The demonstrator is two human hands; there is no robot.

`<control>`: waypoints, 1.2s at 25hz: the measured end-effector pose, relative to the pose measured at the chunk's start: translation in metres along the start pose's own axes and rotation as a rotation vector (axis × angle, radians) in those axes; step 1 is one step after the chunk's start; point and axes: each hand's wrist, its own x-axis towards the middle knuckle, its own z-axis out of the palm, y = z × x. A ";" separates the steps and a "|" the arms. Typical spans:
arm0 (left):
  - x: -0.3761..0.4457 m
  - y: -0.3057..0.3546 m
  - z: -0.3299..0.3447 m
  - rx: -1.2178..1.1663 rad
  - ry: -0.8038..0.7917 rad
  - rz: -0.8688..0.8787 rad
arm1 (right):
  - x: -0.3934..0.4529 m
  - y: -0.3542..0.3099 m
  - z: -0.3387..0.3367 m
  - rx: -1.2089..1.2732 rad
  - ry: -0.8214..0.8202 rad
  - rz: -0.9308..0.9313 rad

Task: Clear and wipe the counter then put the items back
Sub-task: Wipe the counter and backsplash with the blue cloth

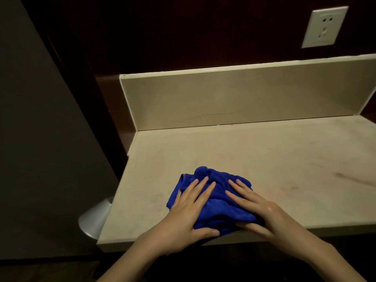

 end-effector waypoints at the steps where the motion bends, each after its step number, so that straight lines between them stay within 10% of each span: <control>1: 0.010 0.009 0.005 0.006 -0.001 0.006 | -0.007 0.007 -0.009 0.004 -0.002 0.011; 19: 0.179 0.183 0.084 0.008 -0.033 0.115 | -0.138 0.145 -0.170 -0.018 0.007 0.166; 30: 0.179 0.139 0.047 -0.008 -0.075 0.131 | -0.095 0.146 -0.144 -0.216 -0.042 0.110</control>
